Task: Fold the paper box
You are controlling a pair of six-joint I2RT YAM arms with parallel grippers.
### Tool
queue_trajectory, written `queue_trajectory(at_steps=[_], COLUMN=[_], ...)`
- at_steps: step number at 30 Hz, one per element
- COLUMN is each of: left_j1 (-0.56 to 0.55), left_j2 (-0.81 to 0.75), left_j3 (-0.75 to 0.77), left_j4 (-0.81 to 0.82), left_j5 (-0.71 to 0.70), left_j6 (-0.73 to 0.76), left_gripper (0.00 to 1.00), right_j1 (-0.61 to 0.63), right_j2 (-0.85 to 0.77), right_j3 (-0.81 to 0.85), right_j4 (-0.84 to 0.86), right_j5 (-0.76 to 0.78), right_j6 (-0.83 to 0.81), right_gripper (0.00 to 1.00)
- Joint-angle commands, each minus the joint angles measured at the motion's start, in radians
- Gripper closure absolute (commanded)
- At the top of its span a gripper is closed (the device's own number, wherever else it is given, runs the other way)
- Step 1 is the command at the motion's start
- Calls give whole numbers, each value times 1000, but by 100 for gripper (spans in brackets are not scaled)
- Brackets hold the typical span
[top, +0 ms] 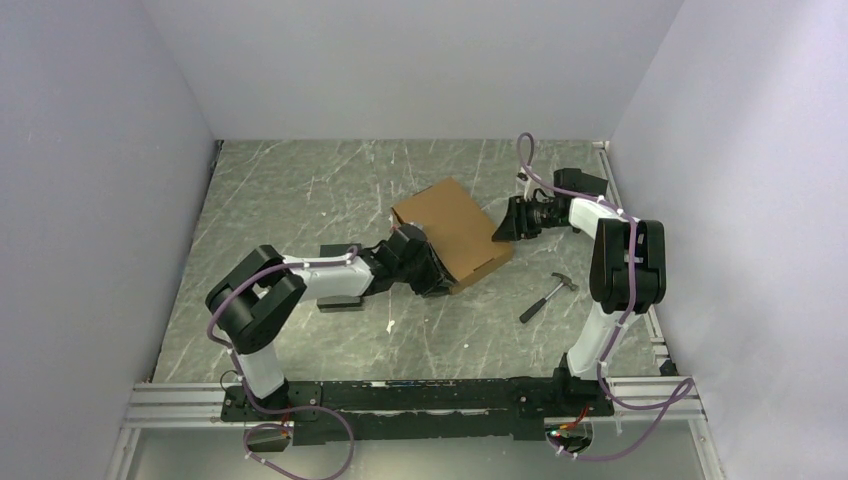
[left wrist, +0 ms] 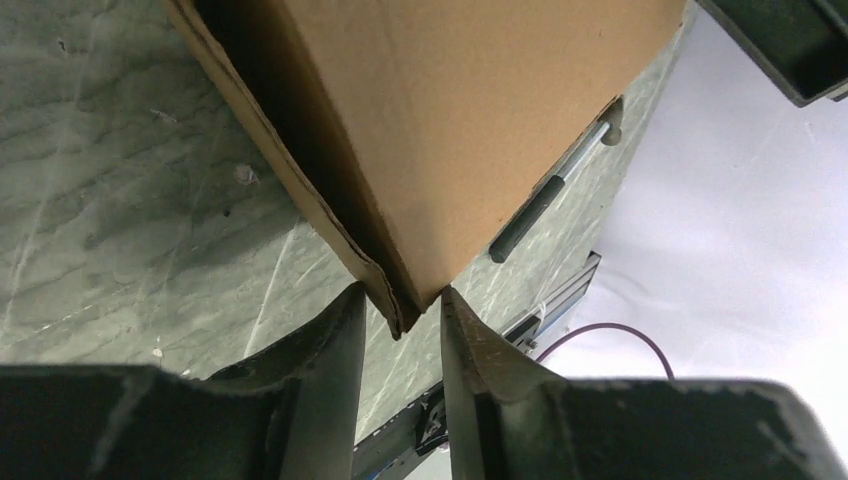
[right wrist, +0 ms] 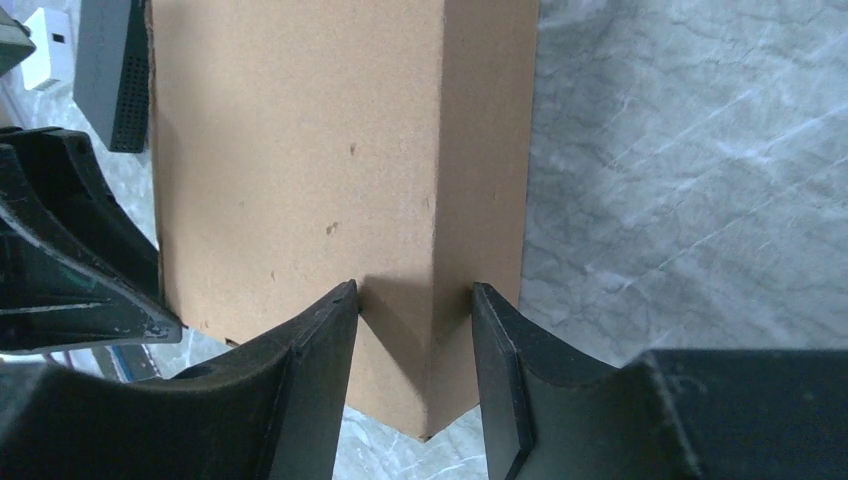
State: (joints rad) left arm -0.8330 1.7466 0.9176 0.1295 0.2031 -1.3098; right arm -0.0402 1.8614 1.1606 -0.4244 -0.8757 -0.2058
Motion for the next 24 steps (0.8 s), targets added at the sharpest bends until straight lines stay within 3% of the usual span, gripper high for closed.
queue_trajectory(at_steps=[1, 7, 10, 13, 19, 24], left_j1=[-3, 8, 14, 22, 45, 55], left_j2=[28, 53, 37, 18, 29, 43], left_j3=[114, 159, 150, 111, 57, 48], left_j4=[-70, -97, -47, 44, 157, 138], left_j5=[-51, -42, -5, 39, 119, 111], left_j6=[47, 141, 210, 236, 144, 22], left_gripper=[71, 88, 89, 85, 63, 60], right_j1=[35, 36, 36, 36, 36, 61], right_j2=[13, 15, 14, 12, 6, 10], right_j3=[22, 25, 28, 30, 31, 31], right_j4=[-30, -37, -42, -45, -47, -48], right_j5=[0, 7, 9, 12, 10, 11], right_j6=[-19, -28, -33, -39, -44, -46], right_gripper=[52, 53, 53, 52, 50, 50])
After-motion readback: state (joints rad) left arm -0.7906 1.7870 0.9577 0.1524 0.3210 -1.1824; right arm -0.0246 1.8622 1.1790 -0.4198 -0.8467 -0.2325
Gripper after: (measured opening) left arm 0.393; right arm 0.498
